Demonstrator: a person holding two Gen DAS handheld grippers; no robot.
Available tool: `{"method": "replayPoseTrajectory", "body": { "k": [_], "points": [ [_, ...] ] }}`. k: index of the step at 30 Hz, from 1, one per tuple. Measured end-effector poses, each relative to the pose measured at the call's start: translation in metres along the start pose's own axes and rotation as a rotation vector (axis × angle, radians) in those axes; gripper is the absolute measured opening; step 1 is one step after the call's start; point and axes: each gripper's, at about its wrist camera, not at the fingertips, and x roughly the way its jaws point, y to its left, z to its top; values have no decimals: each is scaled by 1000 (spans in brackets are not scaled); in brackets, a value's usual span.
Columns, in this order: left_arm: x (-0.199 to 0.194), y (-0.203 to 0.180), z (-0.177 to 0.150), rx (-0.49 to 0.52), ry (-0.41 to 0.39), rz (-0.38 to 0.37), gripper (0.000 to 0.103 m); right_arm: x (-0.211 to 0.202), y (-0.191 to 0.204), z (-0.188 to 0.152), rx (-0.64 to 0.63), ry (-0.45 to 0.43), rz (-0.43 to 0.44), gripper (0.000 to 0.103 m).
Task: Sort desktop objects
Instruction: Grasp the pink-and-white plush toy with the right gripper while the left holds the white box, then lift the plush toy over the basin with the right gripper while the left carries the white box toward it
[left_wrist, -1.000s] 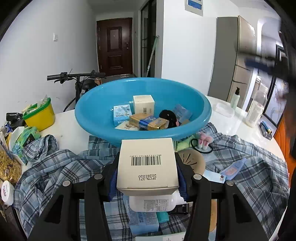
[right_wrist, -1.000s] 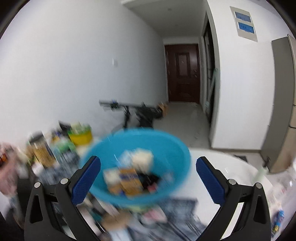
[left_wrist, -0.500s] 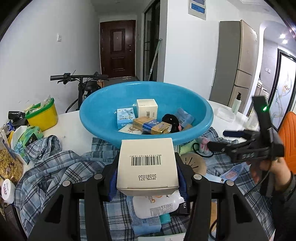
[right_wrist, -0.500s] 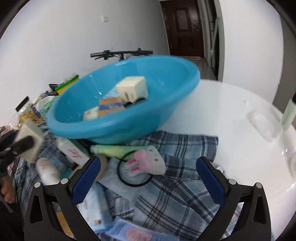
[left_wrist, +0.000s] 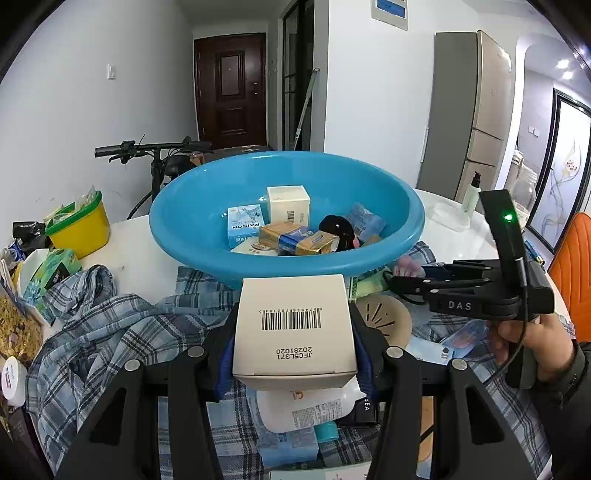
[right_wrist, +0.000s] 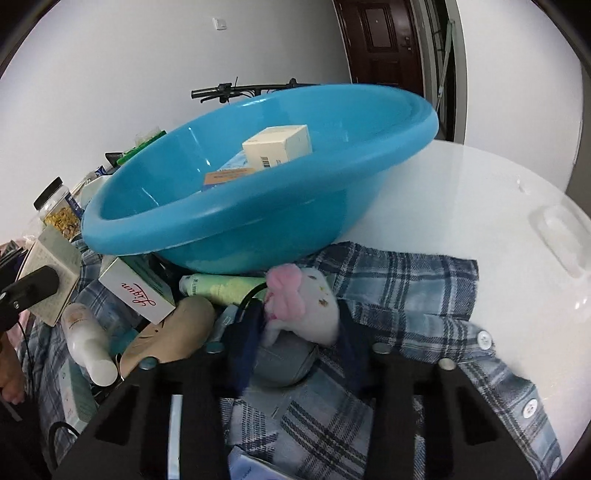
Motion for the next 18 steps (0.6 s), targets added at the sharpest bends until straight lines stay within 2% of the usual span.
{"method": "replayPoseTrajectory", "body": {
  "k": [8,18],
  "points": [
    [-4,3,2,-14,-15,-2,54,-23,9,-1,-52,-48,-54,31],
    [-5,7,3,-28,-16,-10,54,-83,12,-7,-40,-129,-73,31]
  ]
}}
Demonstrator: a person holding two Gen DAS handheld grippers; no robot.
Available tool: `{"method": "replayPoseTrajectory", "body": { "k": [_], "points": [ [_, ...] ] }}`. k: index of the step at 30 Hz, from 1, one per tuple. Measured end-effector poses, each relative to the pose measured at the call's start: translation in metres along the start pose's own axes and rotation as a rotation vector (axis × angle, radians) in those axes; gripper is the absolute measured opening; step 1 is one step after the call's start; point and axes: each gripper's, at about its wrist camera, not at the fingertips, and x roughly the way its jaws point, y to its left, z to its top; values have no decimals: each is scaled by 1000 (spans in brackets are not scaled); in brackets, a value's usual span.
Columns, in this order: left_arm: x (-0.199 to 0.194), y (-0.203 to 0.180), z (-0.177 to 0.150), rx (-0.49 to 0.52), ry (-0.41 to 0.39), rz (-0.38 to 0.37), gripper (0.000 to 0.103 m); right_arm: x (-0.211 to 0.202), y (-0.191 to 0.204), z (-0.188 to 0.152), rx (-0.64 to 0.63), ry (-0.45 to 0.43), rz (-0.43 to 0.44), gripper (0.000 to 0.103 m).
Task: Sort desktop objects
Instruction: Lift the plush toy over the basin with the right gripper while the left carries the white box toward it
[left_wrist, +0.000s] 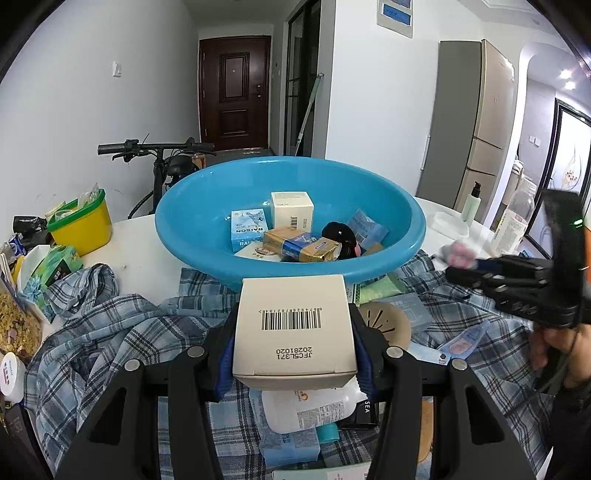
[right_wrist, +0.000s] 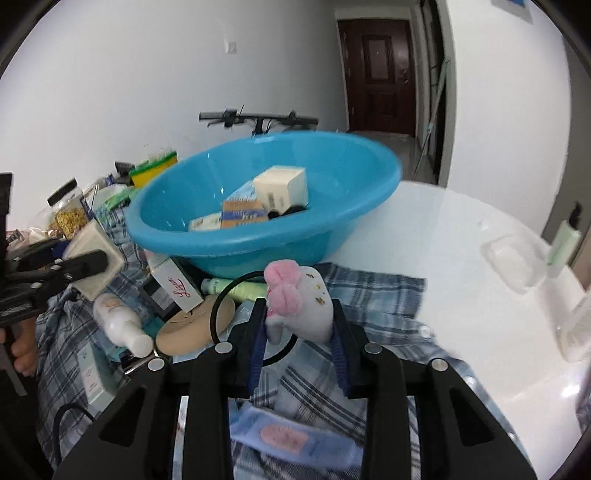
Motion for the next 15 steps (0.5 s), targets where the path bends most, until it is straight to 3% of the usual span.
{"method": "replayPoseTrajectory", "body": {
  "k": [6,15],
  "points": [
    [-2,0,0,-8,-6,16,54,-35,2,31,18,-117,0,31],
    [0,-2,0,-3,-2,25,54,-55,41,128,-64,-277,59,31]
  ]
}}
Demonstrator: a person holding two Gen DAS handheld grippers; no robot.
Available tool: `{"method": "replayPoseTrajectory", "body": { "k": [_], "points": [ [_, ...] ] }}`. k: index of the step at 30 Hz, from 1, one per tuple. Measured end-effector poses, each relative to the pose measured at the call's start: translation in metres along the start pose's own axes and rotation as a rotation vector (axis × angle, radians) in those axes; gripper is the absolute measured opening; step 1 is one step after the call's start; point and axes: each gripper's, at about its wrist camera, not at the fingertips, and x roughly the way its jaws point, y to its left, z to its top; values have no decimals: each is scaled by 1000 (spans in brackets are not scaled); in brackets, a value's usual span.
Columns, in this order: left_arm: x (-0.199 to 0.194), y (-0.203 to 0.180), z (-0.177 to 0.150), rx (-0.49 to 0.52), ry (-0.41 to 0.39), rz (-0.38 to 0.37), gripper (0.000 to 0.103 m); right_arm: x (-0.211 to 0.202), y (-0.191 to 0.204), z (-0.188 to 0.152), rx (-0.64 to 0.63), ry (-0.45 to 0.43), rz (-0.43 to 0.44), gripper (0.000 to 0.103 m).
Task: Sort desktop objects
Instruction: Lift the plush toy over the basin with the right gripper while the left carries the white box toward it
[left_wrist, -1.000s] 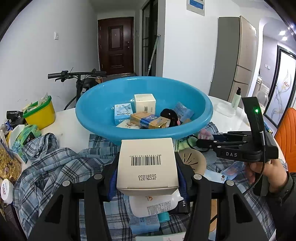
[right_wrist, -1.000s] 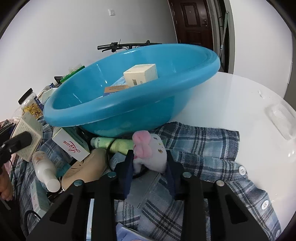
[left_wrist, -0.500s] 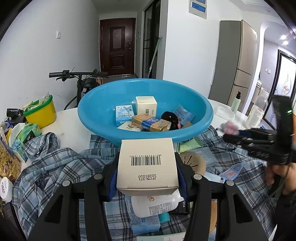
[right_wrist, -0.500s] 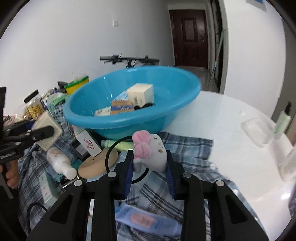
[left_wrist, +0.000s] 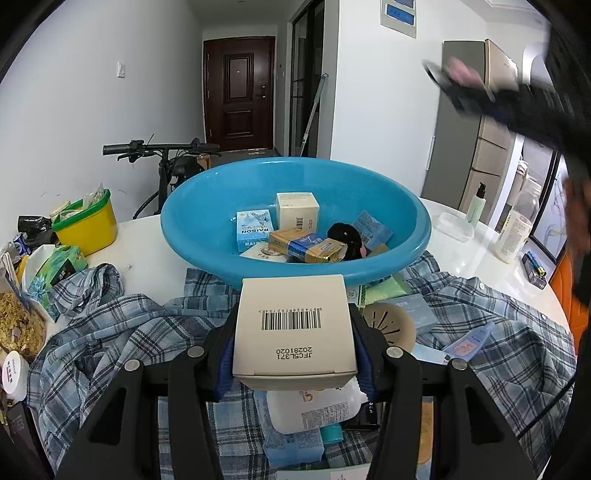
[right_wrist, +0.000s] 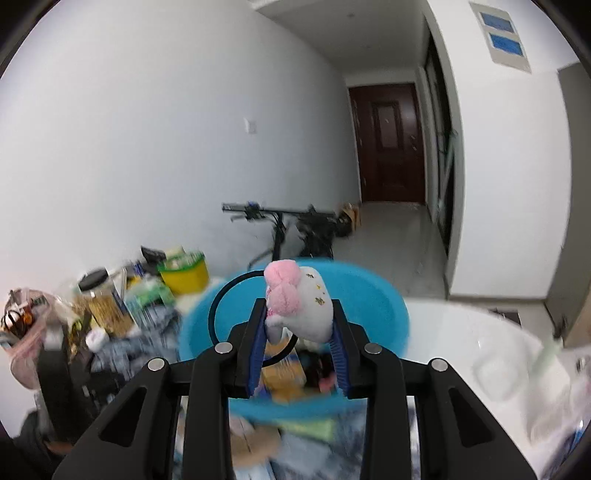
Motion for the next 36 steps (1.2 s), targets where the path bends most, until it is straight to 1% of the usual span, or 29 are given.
{"method": "replayPoseTrajectory", "body": {
  "k": [4,6,8,9,11,16,18,20,28,33,36],
  "points": [
    [1,0,0,-1,-3,6,54,19,15,28,-16,-25,33,31],
    [0,1,0,-13,-13,22,54,26,22,32,-12,-41,59,31],
    [-1,1,0,-7,-20,33,54,37,28,33,-22,-31,79,31],
    [-2,2,1,-9,-21,34,54,44,30,31,-25,-24,80,31],
    [-3,1,1,-9,-24,32,54,59,34,26,-48,21,85,31],
    [-1,-1,0,1,-22,42,54,81,20,13,-23,93,91,31],
    [1,-4,-1,5,-18,41,54,82,7,10,2,109,84,31],
    [1,-4,-1,8,-15,40,54,86,2,8,9,128,82,31],
    [3,-5,-3,3,-20,30,54,95,4,2,-30,185,76,31],
    [7,-3,-2,0,-13,26,54,88,1,4,-24,173,82,31],
    [-1,2,3,-24,-46,24,54,85,-2,5,-20,167,79,31]
  ]
}}
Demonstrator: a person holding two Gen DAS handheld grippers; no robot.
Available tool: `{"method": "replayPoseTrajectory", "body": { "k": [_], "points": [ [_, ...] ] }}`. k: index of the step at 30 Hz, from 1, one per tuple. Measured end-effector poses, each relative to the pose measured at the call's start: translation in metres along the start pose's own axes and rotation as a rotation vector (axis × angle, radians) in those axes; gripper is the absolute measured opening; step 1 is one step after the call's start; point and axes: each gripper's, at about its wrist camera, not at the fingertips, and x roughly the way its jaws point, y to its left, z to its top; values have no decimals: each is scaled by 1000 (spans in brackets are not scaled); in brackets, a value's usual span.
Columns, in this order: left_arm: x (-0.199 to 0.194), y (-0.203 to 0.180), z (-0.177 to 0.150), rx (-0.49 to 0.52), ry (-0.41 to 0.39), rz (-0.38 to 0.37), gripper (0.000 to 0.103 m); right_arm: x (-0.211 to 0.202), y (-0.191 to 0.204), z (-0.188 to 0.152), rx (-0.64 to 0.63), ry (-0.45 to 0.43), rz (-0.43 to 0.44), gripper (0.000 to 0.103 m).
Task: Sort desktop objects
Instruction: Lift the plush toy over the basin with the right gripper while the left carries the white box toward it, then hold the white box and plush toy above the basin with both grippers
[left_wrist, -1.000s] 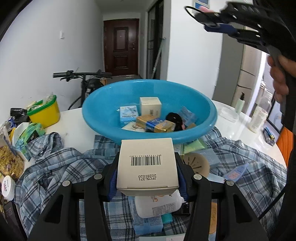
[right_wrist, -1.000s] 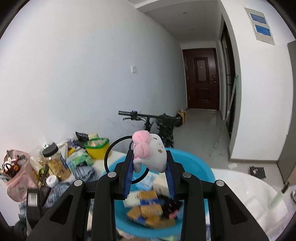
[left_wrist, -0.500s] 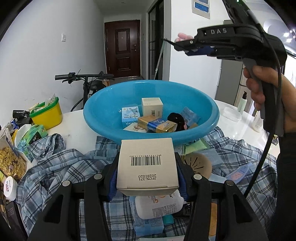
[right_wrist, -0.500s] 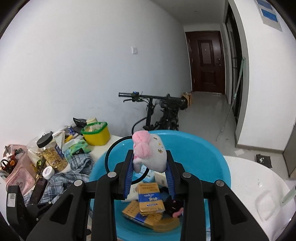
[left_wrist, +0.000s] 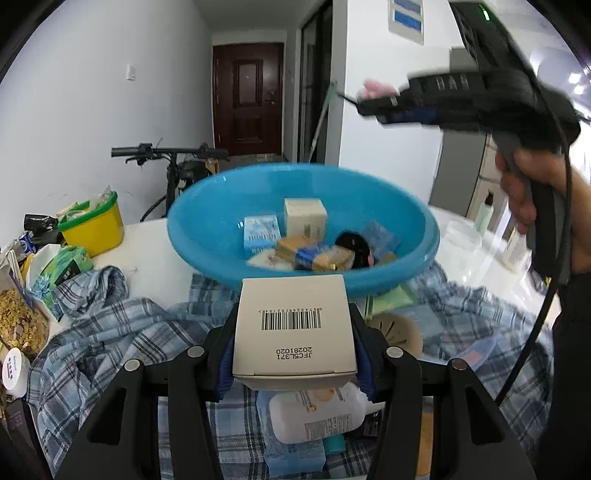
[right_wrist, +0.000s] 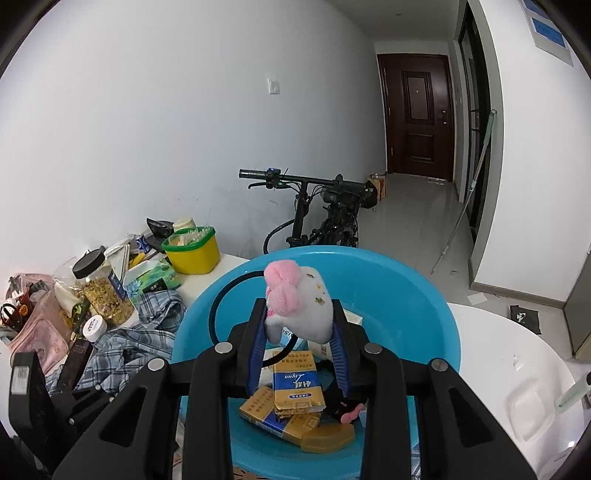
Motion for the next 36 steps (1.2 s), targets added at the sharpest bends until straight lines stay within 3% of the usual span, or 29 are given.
{"method": "replayPoseTrajectory", "body": {
  "k": [7,14,24,36],
  "points": [
    [-28,5,30,7,-73,53,54,-3,1,1,1,-2,4,31],
    [-31,9,68,9,-105,75,54,-11,-1,2,9,-19,15,31],
    [6,5,115,23,-99,56,54,-17,-11,4,32,-37,12,31],
    [55,11,114,40,-19,58,54,-7,-15,1,37,-10,-20,31]
  ]
}}
